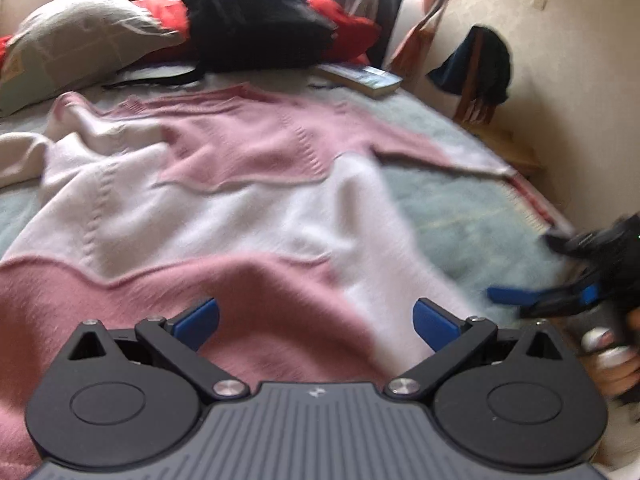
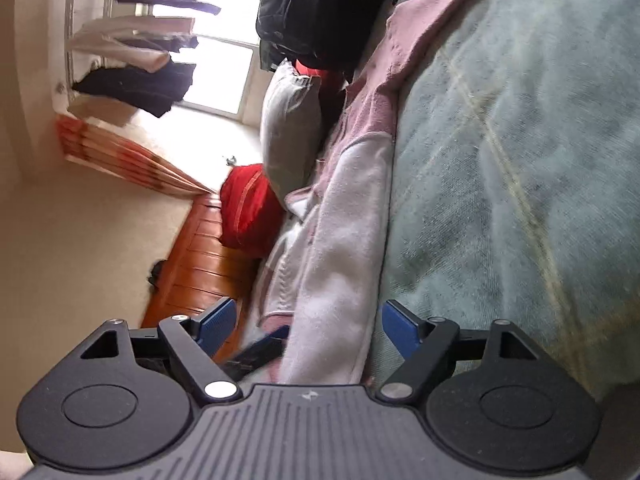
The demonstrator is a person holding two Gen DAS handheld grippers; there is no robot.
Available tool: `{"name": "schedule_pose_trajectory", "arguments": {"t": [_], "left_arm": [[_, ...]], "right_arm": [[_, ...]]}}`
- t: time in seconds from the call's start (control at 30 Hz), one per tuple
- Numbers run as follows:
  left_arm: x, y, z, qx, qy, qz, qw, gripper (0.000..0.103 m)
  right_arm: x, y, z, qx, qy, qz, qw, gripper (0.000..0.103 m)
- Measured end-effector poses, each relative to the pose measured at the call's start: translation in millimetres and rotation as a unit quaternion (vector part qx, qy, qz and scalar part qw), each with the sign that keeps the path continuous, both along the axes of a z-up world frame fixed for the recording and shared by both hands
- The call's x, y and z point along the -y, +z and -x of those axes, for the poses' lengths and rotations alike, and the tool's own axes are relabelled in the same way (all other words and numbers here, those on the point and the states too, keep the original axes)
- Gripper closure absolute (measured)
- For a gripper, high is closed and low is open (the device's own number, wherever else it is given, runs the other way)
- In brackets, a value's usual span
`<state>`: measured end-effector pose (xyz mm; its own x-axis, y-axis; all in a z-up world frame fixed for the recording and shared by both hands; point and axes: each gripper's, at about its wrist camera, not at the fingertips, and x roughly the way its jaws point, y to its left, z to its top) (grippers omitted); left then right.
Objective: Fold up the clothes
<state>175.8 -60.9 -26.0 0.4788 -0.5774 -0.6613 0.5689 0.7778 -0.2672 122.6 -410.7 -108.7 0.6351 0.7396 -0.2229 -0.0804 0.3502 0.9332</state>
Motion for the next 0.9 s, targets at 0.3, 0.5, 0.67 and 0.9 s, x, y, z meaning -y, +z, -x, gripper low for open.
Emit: {"name": "schedule_pose_trajectory", "arguments": {"t": [0.3,0.5,0.67,0.9], "left_arm": [[75,19,16,-0.039,-0.151,0.065,0.9856,0.001],[93,-9,15,-0.087,-0.146,0.032,0.9849,0.001],[61,-20,-3,-0.094,-0.098,0.034,0.9901,0.001],[48,-27,-2,-0.08,-0.103,0.053,0.99,0.001]], "right_arm": [[29,-14,37,-0.018,-0.059,0.001,0.998,0.017],[40,-21,51,-0.02,-0.081,-0.003,0.997,0.014],[27,-20,35,0.002,-0.04,-0.024,0.999,0.012],[-17,-21,-22,-0.002,0.048,-0.04,0.998,0.011]]}}
